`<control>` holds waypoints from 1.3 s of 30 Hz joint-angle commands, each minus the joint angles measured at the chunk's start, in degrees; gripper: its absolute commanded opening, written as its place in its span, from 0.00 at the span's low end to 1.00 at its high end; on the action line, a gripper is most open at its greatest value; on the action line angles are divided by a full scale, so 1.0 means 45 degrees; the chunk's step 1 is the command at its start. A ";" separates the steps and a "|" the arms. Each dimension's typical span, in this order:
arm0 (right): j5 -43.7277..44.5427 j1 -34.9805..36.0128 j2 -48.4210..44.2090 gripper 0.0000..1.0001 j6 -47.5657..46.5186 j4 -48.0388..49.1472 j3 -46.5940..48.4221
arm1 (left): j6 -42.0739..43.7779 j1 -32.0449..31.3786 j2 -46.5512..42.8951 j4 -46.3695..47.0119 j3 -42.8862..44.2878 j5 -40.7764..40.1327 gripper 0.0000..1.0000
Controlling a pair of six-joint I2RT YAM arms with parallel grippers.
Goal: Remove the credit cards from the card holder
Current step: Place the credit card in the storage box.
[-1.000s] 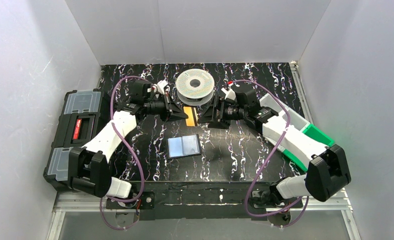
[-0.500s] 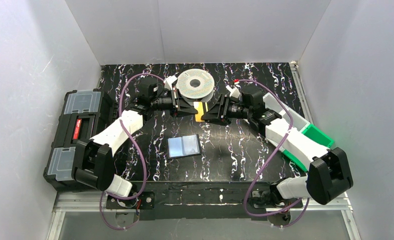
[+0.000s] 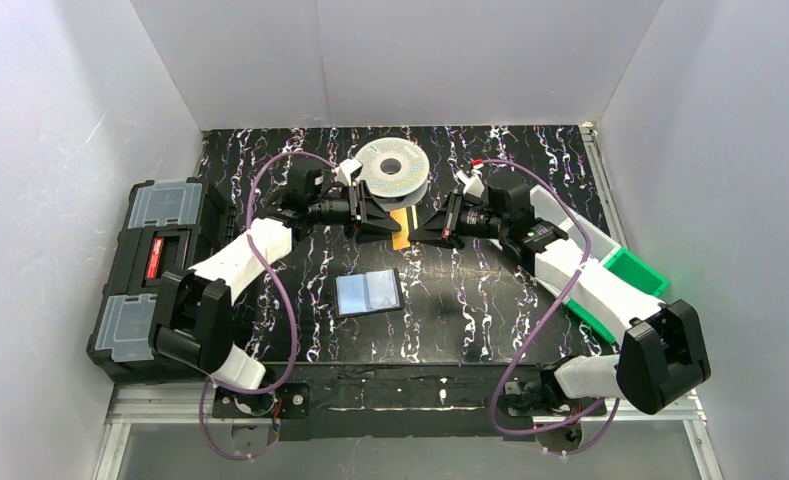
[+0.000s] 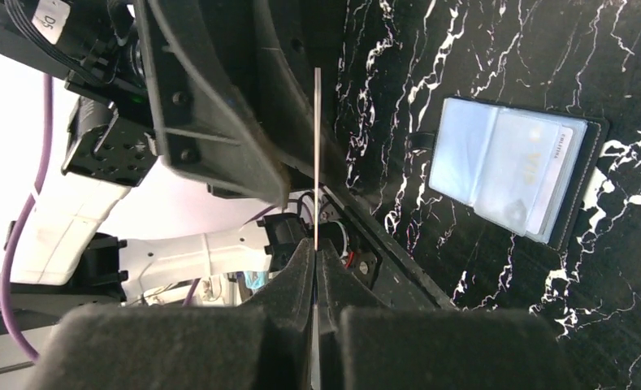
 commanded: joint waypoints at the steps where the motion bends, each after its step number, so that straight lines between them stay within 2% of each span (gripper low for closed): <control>1: 0.0552 0.0092 -0.0168 0.01 -0.0638 -0.0839 0.0446 | 0.1501 -0.0266 -0.0109 -0.2360 0.0774 0.0037 0.49; 4: 0.1557 0.0092 -0.0462 0.01 -0.1293 -0.2448 0.0837 | 0.3196 -0.0266 -0.0134 -0.5125 0.1718 -0.1162 0.73; 6: 0.2551 0.0063 -0.0778 0.01 -0.1762 -0.3781 0.1094 | 0.4113 -0.0266 -0.0168 -0.6633 0.2247 -0.2080 0.86; 9: 0.4370 -0.0037 -0.1413 0.01 -0.2268 -0.5921 0.1349 | 0.4954 -0.0337 -0.0289 -0.7993 0.2497 -0.3095 0.98; 13: 0.6569 -0.0683 -0.2224 0.01 -0.2552 -0.8710 0.1303 | 0.5772 -0.0618 -0.0321 -0.8891 0.2407 -0.3891 0.98; 17: 0.8164 -0.2034 -0.3305 0.01 -0.2604 -1.0803 0.0748 | 0.6465 -0.1014 -0.0184 -0.9601 0.2450 -0.4491 0.98; 20: 1.0164 -0.4201 -0.3735 0.01 -0.3037 -1.3134 0.0921 | 0.6828 -0.1313 0.0026 -0.9960 0.2624 -0.5068 0.98; 22: 1.0890 -0.6453 -0.3441 0.01 -0.3755 -1.3981 0.1387 | 0.6918 -0.1500 0.0299 -1.0000 0.2775 -0.5188 0.98; 27: 1.2420 -0.9632 -0.1967 0.01 -0.4698 -1.4990 0.2985 | 0.7007 -0.1699 0.0622 -0.9884 0.2725 -0.5138 0.98; 30: 1.3890 -1.0692 -0.1032 0.01 -0.4636 -1.5395 0.3473 | 0.6988 -0.1865 0.0797 -0.9771 0.2663 -0.5042 0.98; 39: 1.4208 -1.1530 0.0757 0.01 -0.4707 -1.4618 0.3582 | 0.7006 -0.1985 0.0856 -0.9757 0.2688 -0.4892 0.98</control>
